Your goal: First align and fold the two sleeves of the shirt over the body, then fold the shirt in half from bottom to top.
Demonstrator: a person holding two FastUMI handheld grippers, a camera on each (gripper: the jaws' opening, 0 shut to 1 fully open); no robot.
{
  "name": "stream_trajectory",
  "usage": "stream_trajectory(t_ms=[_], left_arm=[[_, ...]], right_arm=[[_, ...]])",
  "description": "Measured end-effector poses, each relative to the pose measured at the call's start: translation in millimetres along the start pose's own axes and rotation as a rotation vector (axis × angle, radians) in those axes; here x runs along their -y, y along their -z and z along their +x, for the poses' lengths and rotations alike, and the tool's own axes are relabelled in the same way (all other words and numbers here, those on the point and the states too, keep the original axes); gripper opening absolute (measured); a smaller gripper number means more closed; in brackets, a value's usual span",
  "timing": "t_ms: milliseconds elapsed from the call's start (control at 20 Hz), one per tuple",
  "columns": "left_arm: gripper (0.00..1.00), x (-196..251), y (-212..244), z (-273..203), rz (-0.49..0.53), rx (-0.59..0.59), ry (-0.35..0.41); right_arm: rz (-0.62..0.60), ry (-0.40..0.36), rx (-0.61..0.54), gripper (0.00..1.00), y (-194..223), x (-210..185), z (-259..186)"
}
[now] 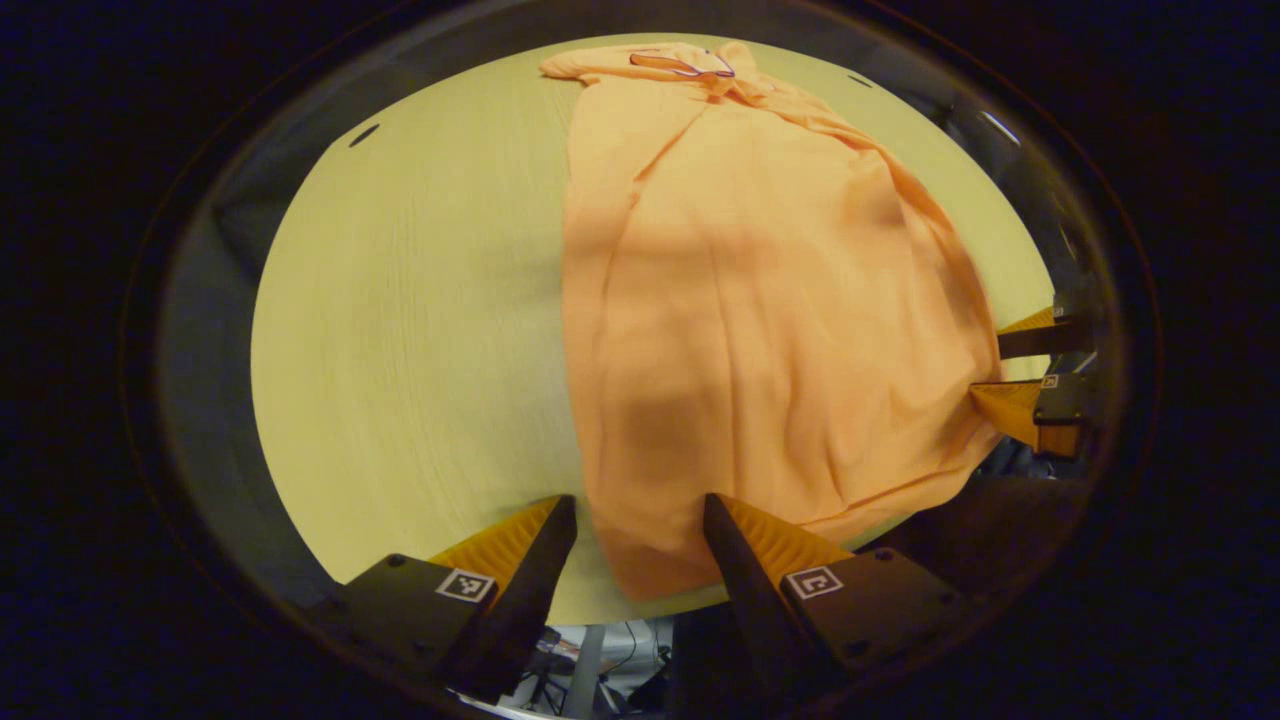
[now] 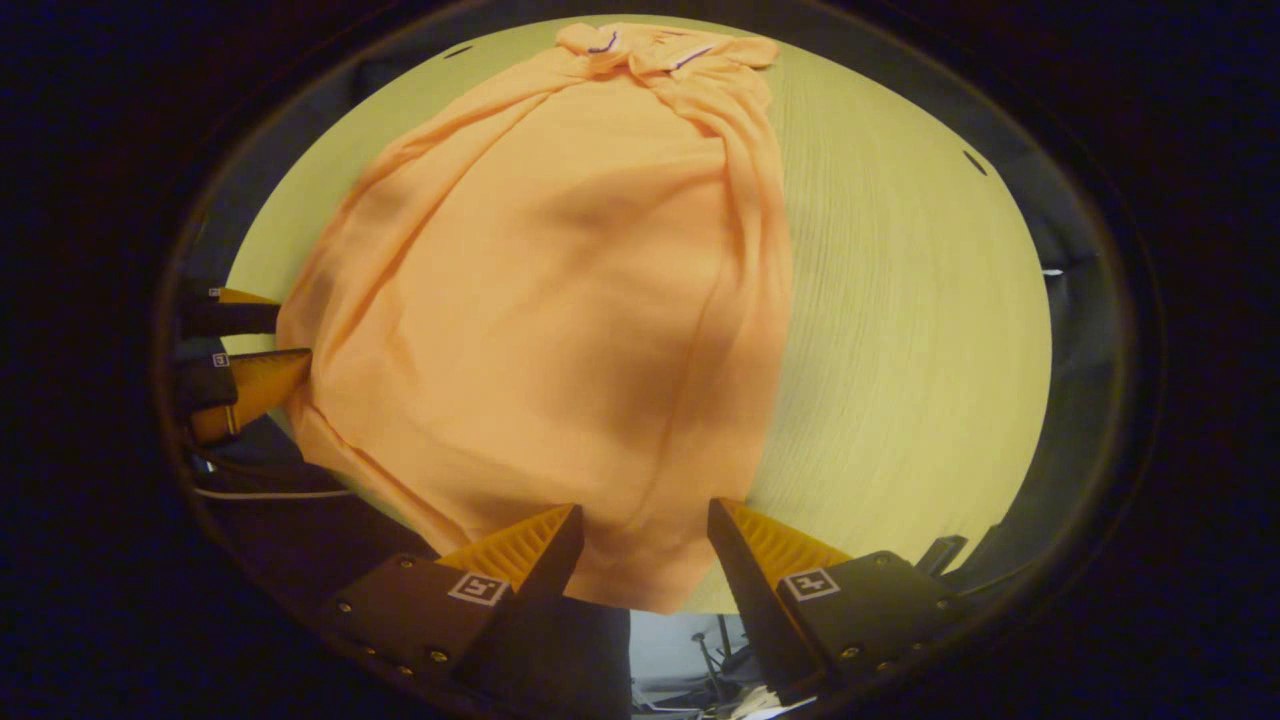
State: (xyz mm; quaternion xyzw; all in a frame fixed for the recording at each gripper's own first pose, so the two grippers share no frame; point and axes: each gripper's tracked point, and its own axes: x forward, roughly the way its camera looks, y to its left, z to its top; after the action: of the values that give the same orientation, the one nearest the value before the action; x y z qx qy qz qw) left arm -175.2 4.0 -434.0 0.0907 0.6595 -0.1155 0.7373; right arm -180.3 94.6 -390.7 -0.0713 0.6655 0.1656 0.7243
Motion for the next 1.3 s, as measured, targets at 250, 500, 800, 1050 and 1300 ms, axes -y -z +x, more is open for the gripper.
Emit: stream_trajectory(t_ms=[250,500,800,1050,1300], left_arm=[[0.12,9.5,-14.7,2.3,0.041,0.046,0.013],[0.06,9.8,-17.3,1.6,0.032,0.05,0.007],[0.07,3.4,-16.9,-2.9,-0.022,0.067,0.015],[0.07,-0.8,-31.8,-18.7,-0.081,0.109,0.024],[0.06,-9.3,-58.7,-40.5,-0.092,0.168,0.017]], right_arm=[[0.028,-0.006,-0.003,0.27,-10.9,-0.5,0.1],[0.022,-0.014,0.001,0.01,-13.1,-0.3,-2.0],[0.07,-0.056,0.02,0.01,-13.6,-0.3,-2.7],[0.08,-0.075,0.054,0.01,-26.9,0.3,-18.4],[0.092,-0.087,0.109,0.01,-47.7,7.9,-35.1]])
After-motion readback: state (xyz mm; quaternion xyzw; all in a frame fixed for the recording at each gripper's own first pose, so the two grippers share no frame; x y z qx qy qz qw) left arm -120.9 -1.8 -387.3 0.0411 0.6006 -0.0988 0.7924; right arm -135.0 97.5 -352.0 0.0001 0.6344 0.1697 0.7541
